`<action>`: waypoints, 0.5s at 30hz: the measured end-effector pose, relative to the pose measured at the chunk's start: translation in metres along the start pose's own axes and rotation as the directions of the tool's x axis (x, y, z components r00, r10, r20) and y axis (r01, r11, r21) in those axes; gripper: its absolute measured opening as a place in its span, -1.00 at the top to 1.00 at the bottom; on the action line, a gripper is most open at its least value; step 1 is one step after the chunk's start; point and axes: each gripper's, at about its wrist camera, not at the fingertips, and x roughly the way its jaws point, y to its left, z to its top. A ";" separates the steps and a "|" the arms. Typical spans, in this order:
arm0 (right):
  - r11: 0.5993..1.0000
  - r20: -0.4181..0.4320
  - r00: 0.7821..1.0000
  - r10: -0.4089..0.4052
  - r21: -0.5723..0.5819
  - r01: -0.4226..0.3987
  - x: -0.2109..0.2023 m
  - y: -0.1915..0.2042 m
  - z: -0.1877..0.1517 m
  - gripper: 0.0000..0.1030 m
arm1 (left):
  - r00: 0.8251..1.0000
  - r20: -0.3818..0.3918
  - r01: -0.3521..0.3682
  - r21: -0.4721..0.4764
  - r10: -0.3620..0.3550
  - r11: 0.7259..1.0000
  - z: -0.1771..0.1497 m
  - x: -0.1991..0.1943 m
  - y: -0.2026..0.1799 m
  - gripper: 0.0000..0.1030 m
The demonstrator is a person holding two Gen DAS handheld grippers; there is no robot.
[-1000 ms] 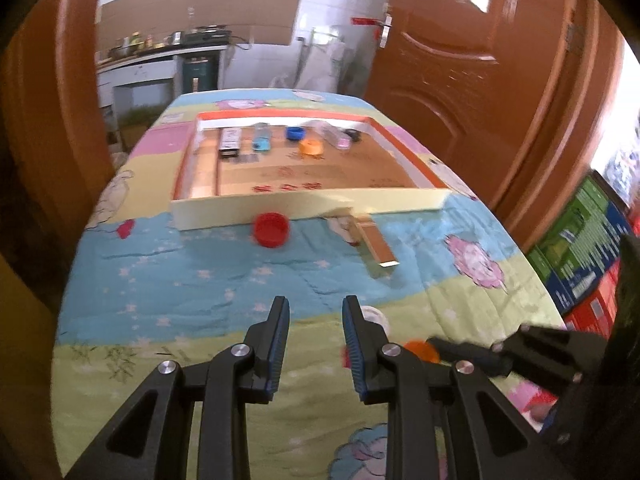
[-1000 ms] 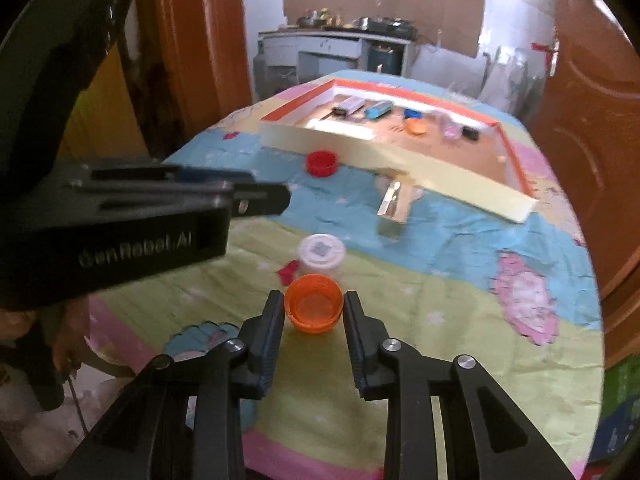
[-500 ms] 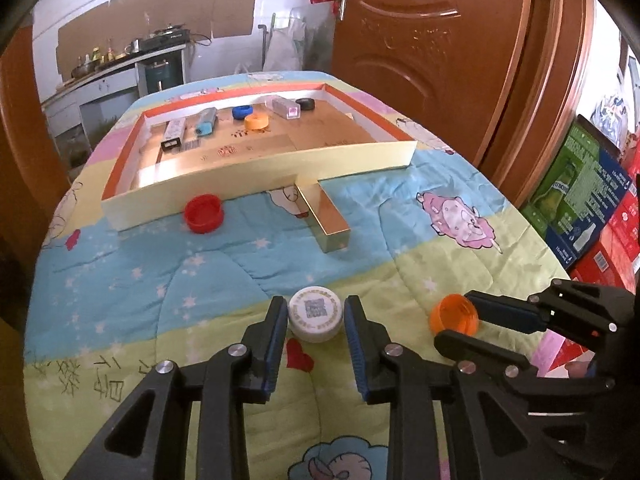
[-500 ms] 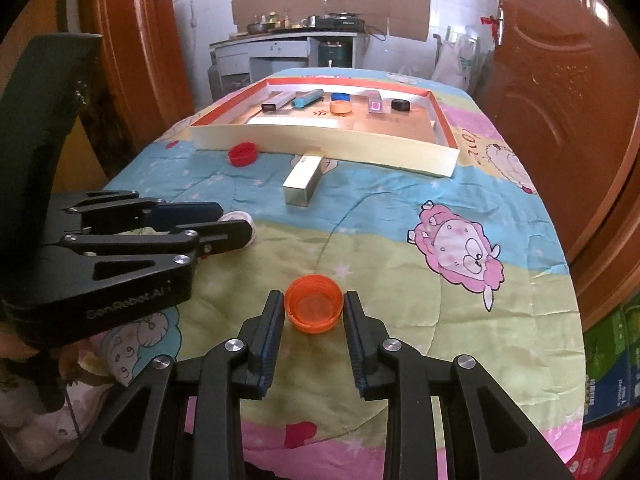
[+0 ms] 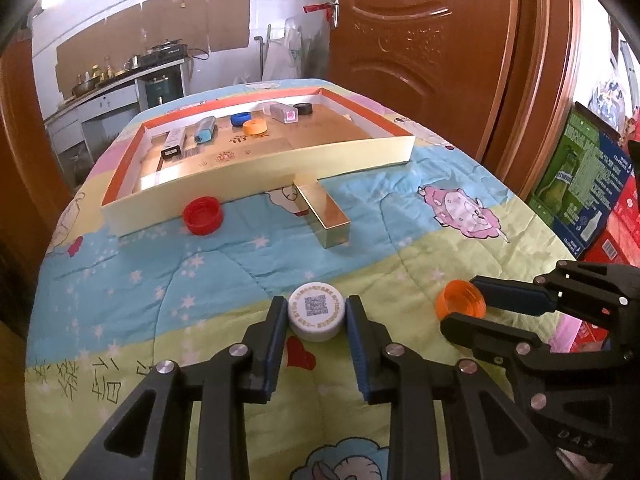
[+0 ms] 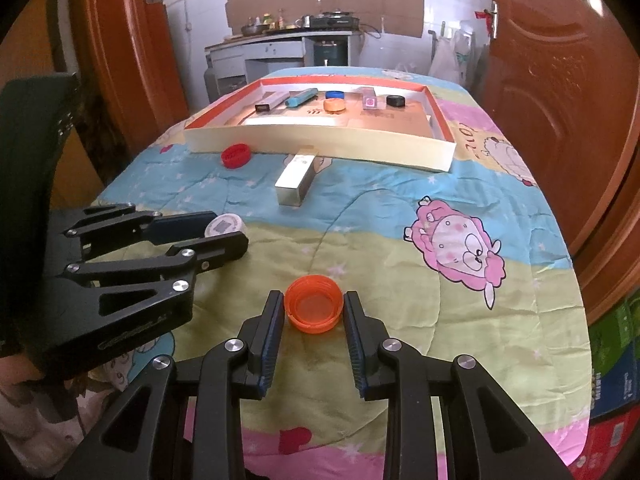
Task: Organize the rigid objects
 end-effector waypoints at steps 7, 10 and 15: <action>1.000 0.003 1.000 0.011 0.011 -0.011 0.001 -0.002 0.004 0.40 | 1.000 0.009 0.012 -0.034 -0.012 0.999 0.002 -0.009 0.004 0.42; 1.000 0.004 1.000 0.014 0.011 -0.014 0.002 -0.002 0.007 0.40 | 1.000 0.013 0.017 -0.049 -0.017 0.999 0.005 -0.012 0.007 0.42; 1.000 0.008 1.000 0.019 0.008 -0.019 0.003 0.001 0.015 0.40 | 0.999 0.032 0.018 -0.074 -0.015 0.997 0.012 -0.019 0.013 0.41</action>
